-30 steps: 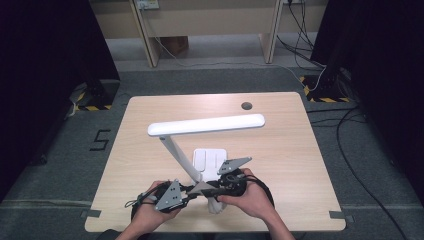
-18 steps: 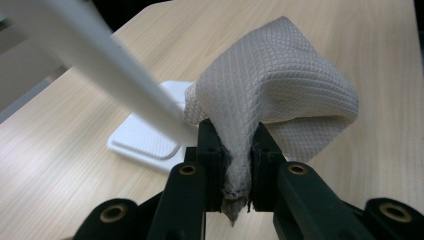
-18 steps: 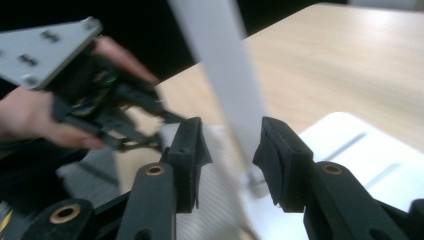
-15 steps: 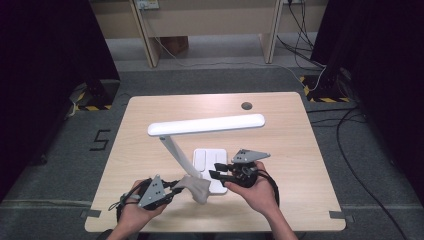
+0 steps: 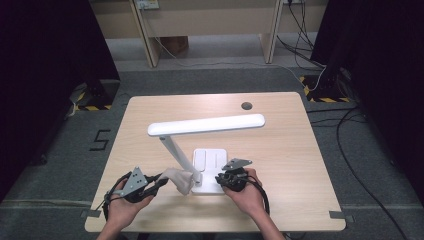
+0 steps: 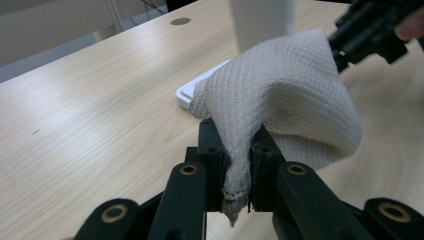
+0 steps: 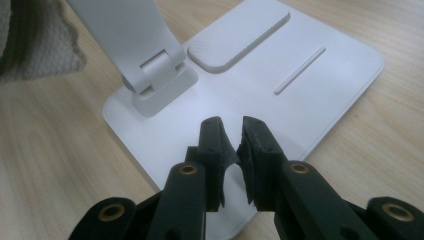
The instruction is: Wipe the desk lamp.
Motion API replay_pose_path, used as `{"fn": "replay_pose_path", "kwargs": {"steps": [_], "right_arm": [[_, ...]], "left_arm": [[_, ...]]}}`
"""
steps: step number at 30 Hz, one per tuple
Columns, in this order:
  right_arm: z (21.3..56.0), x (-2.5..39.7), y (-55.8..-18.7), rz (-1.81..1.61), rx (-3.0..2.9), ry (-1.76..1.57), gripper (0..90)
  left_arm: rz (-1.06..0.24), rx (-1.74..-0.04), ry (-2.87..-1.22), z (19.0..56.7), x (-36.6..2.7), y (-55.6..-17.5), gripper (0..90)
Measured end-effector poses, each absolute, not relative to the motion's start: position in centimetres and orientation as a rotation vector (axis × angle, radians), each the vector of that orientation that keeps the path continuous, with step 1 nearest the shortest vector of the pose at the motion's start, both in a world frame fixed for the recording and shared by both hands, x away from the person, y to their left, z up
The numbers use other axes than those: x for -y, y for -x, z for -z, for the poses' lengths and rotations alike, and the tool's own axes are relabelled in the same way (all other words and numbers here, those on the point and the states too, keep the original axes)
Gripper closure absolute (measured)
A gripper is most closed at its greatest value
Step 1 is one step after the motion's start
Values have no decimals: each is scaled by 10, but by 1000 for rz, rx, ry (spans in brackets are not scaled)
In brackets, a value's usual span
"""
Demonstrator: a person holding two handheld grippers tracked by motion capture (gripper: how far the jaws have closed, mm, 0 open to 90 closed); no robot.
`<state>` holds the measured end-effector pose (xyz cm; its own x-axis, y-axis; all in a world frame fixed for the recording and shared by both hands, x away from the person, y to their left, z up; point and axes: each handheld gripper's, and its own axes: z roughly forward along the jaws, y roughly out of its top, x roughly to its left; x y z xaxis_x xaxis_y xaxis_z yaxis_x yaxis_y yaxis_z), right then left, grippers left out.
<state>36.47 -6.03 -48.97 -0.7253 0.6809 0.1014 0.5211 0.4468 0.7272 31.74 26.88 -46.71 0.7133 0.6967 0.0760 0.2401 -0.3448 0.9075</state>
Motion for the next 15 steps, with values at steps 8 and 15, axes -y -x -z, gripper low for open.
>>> {"fn": "replay_pose_path", "kwargs": {"steps": [8, 15], "right_arm": [[494, 58, -363, -1109, -2485, -1031, 792], [498, 56, -362, -1087, -2483, -1014, 788]], "left_arm": [[-582, -846, -1871, 471, -274, -328, 798], [-566, -843, -1857, 471, -271, -327, 798]]}}
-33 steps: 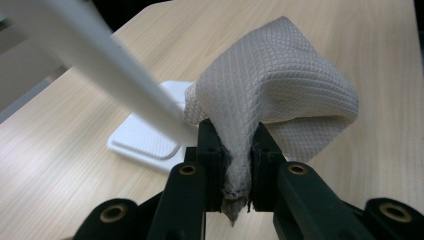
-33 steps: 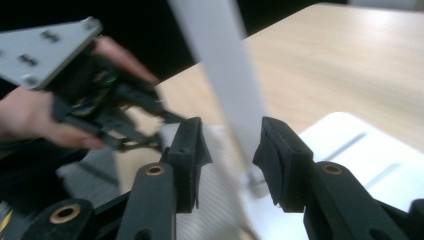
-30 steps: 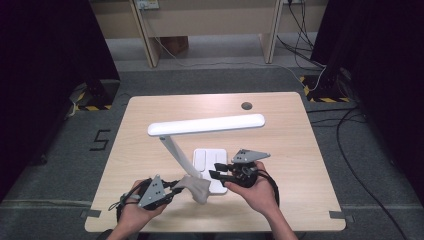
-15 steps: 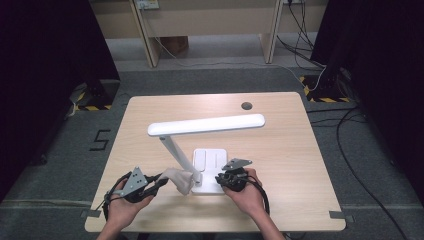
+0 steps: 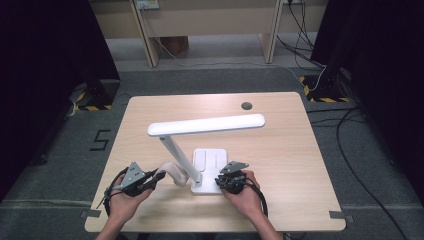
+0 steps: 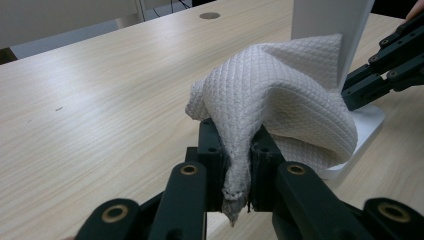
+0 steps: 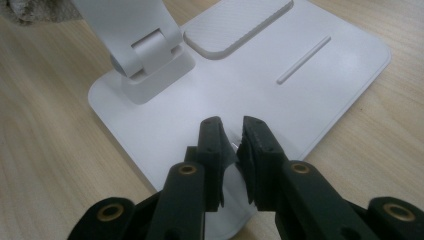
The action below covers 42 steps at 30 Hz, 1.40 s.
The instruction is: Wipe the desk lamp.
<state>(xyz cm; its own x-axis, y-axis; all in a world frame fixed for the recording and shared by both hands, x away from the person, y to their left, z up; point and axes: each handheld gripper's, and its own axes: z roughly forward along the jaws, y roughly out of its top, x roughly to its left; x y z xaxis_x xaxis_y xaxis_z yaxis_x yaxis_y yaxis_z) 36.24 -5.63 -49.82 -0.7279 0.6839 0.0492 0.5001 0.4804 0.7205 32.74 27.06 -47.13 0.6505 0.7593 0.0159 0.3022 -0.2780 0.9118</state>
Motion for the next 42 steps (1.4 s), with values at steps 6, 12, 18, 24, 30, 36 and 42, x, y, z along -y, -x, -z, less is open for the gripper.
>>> {"fn": "replay_pose_path", "kwargs": {"steps": [6, 12, 18, 24, 30, 36, 42], "right_arm": [[499, 56, -362, -1083, -2484, -1005, 787], [499, 56, -361, -1086, -2479, -986, 792], [500, 57, -360, -1096, -2473, -988, 792], [500, 57, -361, -1100, -2475, -987, 792], [500, 57, -361, -1097, -2478, -983, 792], [500, 57, -362, -1097, -2476, -989, 792], [500, 58, -362, -1103, -2471, -991, 793]], "left_arm": [[-523, -832, -1839, 470, -263, -324, 797], [-511, -841, -1858, 470, -252, -325, 797], [-520, -957, -1812, 470, -257, -336, 799], [-544, -1003, -1787, 468, -270, -337, 799], [-538, -1006, -1783, 463, -268, -334, 799], [-473, -954, -1749, 454, -251, -327, 799], [-394, -950, -1740, 459, -241, -323, 799]]}}
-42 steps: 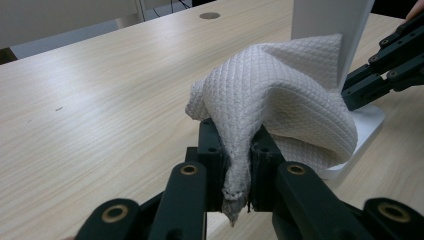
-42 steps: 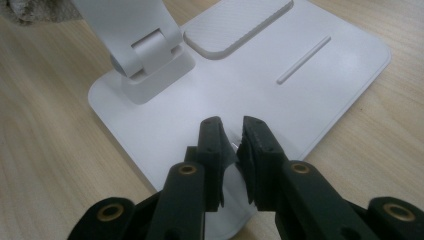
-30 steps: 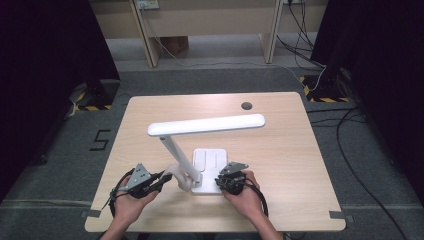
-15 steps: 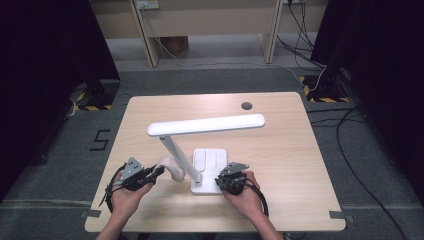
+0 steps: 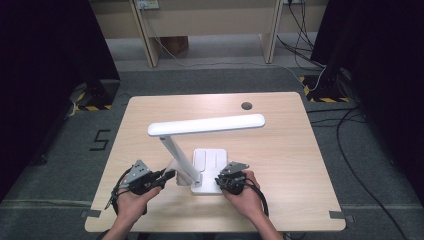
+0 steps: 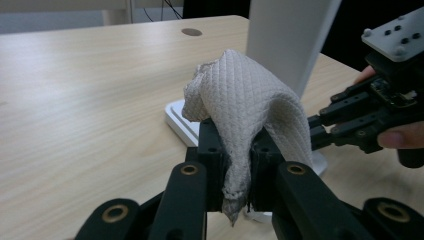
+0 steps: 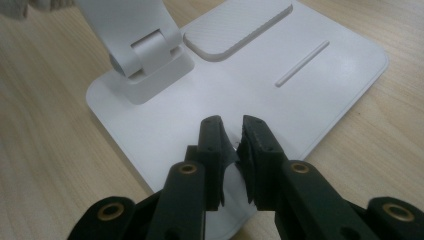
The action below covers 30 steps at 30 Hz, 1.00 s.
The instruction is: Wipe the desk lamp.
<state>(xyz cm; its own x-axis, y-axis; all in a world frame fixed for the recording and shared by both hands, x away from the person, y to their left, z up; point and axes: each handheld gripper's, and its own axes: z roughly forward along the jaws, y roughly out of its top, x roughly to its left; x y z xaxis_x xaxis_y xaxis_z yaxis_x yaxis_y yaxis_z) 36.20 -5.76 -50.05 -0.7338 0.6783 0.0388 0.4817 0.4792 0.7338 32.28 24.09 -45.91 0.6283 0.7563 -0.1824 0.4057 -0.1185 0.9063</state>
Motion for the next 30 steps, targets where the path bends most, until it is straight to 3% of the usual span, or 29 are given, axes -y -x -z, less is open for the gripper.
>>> {"fn": "replay_pose_path", "kwargs": {"steps": [9, 30], "right_arm": [[501, 57, -362, -1109, -2465, -989, 793], [502, 57, -361, -1115, -2455, -1004, 796]], "left_arm": [[-365, -967, -1726, 468, -233, -327, 799], [-429, -892, -1638, 434, -244, -324, 799]]}}
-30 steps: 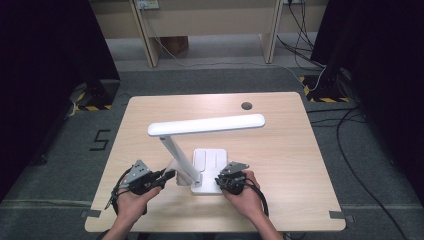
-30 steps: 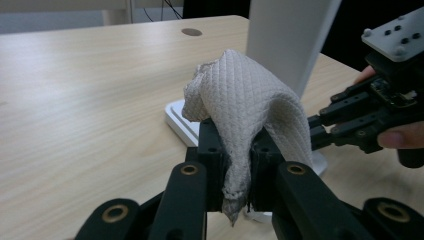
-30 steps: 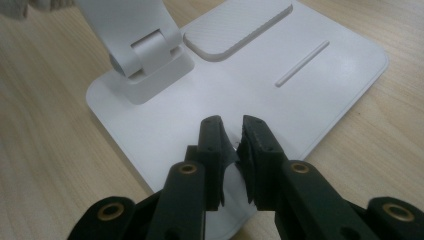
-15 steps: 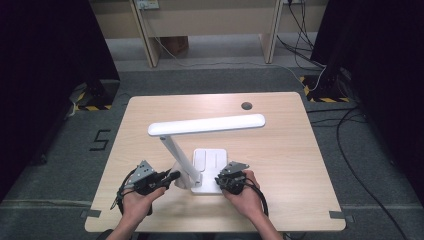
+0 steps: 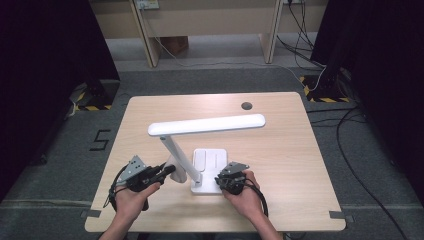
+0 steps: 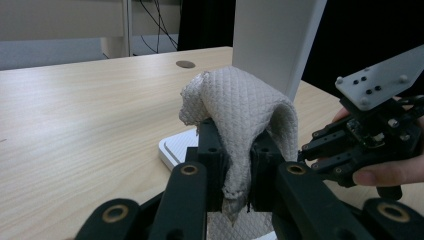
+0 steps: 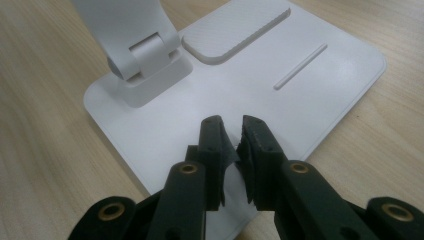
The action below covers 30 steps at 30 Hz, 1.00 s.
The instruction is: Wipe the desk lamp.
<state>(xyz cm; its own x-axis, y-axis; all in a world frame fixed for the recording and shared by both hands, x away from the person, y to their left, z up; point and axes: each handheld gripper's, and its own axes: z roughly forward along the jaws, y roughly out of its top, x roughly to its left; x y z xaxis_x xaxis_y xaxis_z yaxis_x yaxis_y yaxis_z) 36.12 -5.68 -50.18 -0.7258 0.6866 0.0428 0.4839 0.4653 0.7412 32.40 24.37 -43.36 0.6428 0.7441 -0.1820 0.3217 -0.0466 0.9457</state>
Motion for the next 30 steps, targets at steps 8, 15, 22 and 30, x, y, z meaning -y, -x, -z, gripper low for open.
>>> {"fn": "replay_pose_path", "kwargs": {"steps": [8, 15, 22, 30], "right_arm": [[502, 57, -362, -1121, -2451, -991, 805], [503, 57, -362, -1131, -2448, -987, 806], [503, 57, -362, -1132, -2447, -984, 806], [503, 57, -362, -1137, -2444, -988, 808]], "left_arm": [[-456, -867, -1614, 419, -248, -324, 799], [-496, -843, -1583, 405, -252, -322, 799], [-520, -819, -1552, 392, -256, -320, 799], [-547, -806, -1521, 382, -259, -321, 799]]}}
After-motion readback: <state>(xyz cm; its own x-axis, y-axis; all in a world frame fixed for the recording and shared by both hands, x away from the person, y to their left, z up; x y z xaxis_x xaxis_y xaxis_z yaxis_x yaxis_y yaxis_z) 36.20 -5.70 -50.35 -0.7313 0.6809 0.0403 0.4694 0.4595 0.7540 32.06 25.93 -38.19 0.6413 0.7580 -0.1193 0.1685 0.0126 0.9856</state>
